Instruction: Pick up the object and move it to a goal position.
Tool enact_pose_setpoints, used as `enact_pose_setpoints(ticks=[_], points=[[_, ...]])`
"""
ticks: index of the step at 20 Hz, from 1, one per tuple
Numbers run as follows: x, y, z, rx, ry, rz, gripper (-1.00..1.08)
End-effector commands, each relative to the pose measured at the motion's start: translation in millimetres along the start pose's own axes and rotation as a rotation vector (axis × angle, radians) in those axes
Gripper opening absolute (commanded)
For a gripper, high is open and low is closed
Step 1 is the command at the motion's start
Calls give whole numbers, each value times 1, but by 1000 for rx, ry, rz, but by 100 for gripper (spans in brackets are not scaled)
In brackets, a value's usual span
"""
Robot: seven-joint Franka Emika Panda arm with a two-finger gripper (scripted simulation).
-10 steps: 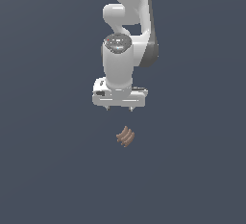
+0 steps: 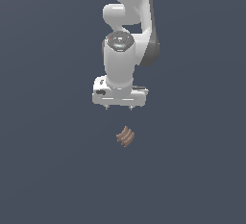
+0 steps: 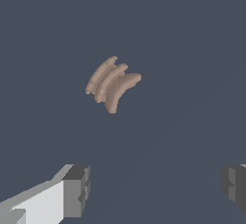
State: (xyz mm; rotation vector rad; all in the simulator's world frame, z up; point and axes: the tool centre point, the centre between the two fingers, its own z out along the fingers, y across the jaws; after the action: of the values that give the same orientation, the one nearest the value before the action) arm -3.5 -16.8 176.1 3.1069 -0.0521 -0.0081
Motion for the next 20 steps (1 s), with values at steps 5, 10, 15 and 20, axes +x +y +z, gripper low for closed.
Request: enact_pose_setpoints(ticks=[5,10,15,20], points=[[0,0,0,-2,-1,4,100],[6,-2,4,1,-1,45,100],[15,-6,12,6,-1,120,100],[27,-11,23,14,-2,228,100]])
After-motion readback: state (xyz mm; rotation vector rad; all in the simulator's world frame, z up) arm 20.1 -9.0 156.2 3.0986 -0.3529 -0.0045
